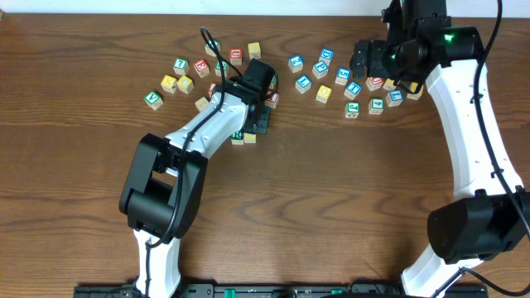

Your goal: Spell out ROBOT

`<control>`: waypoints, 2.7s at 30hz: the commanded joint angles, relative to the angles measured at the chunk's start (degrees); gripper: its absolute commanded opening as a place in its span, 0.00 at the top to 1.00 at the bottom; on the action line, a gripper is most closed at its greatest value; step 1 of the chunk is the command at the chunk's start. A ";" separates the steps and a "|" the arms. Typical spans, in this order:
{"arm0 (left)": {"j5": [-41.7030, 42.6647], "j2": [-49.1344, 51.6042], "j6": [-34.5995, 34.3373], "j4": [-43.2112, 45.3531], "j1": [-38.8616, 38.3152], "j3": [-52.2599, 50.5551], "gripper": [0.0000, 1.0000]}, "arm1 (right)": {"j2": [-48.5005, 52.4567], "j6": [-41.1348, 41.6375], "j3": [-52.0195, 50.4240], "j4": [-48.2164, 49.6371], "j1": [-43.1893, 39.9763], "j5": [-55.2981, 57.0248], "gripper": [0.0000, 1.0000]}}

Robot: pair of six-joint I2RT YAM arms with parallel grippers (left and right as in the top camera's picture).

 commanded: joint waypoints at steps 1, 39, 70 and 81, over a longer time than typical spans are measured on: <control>0.09 0.87 0.98 -0.20 -0.13 -0.68 0.93 | 0.09 0.59 1.01 -0.07 0.44 0.24 0.01; 0.09 0.87 0.98 -1.51 -0.13 -0.68 0.93 | 0.09 0.59 1.01 -0.07 0.44 0.24 0.01; -0.57 -3.45 1.42 0.48 0.81 4.94 0.87 | 0.09 0.59 1.01 -0.07 0.44 0.24 0.01; -0.59 -13.07 1.42 0.17 2.62 5.09 0.71 | 0.09 0.59 1.01 -0.07 0.44 0.24 0.01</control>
